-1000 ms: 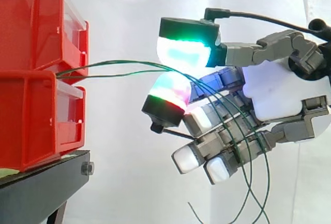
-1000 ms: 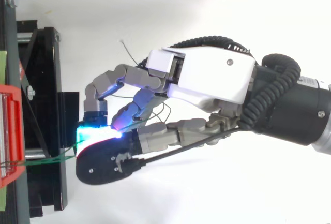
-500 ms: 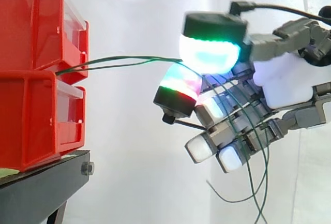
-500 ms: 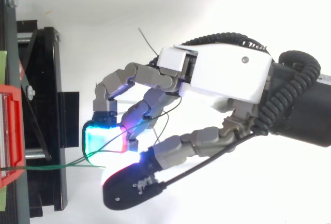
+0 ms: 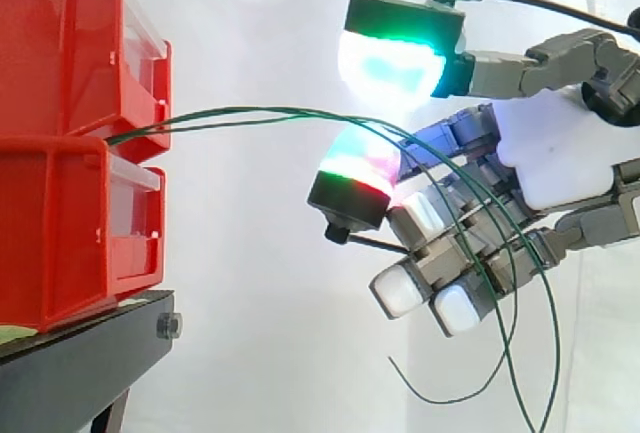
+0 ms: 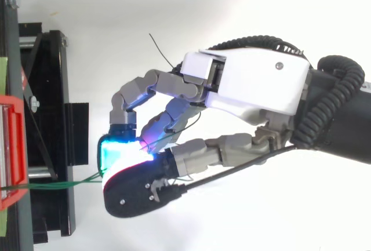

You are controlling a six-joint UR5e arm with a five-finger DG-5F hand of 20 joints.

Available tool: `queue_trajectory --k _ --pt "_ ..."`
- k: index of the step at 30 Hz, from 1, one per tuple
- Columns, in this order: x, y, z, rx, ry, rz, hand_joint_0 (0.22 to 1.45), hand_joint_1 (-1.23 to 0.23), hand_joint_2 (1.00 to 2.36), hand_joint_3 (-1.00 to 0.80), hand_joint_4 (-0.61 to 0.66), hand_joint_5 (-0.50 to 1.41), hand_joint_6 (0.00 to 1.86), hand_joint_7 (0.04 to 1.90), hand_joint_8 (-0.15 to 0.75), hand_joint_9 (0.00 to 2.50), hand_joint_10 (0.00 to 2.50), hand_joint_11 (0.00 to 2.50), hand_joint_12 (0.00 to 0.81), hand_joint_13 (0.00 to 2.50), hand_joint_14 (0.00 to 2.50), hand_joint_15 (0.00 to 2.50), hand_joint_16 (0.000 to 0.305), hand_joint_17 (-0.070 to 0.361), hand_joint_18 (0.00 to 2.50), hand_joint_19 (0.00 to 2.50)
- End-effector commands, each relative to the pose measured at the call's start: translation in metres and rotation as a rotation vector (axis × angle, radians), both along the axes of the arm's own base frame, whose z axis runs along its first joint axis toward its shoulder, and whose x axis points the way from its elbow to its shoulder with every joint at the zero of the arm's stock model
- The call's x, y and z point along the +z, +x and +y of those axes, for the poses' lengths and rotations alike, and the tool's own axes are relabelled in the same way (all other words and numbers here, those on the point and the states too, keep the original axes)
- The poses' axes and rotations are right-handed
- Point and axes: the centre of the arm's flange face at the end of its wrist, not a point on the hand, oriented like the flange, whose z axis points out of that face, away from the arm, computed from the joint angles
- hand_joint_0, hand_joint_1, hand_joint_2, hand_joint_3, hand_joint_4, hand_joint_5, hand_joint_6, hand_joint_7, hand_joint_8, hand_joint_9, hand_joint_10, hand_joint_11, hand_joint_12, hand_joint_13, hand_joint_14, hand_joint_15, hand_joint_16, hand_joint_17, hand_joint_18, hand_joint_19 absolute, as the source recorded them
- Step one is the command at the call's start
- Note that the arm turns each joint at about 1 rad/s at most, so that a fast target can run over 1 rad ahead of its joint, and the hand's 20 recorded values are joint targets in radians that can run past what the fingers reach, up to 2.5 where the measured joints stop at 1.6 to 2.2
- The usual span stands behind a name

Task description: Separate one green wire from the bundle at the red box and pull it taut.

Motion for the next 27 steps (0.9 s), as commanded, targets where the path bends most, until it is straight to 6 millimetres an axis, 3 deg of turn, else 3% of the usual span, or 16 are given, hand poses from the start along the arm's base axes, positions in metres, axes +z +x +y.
queue_trajectory --k 1,13,25,27 --pt "-0.0001 0.0000 0.0004 0.001 0.000 0.001 0.52 -0.53 1.00 -0.49 0.12 -0.15 0.86 1.08 0.280 1.06 0.02 0.72 0.387 0.82 0.02 0.54 0.057 0.128 0.70 0.64" --pt "-0.0001 -0.0001 -0.0008 -0.002 -0.001 0.001 0.60 -0.72 1.02 -0.21 0.11 -0.16 0.87 1.13 0.275 1.04 0.02 0.74 0.378 0.82 0.02 0.54 0.055 0.123 0.69 0.65" --pt "-0.0009 -0.0005 -0.0009 -0.002 -0.001 0.003 0.65 -0.85 1.01 -0.41 0.11 -0.17 0.88 1.04 0.250 0.97 0.02 0.73 0.351 0.78 0.02 0.53 0.053 0.119 0.66 0.61" --pt "-0.0002 -0.0002 -0.0009 -0.003 0.000 0.002 0.62 -0.81 1.00 -0.47 0.12 -0.17 0.88 1.04 0.251 0.99 0.02 0.74 0.350 0.78 0.02 0.53 0.053 0.118 0.66 0.62"
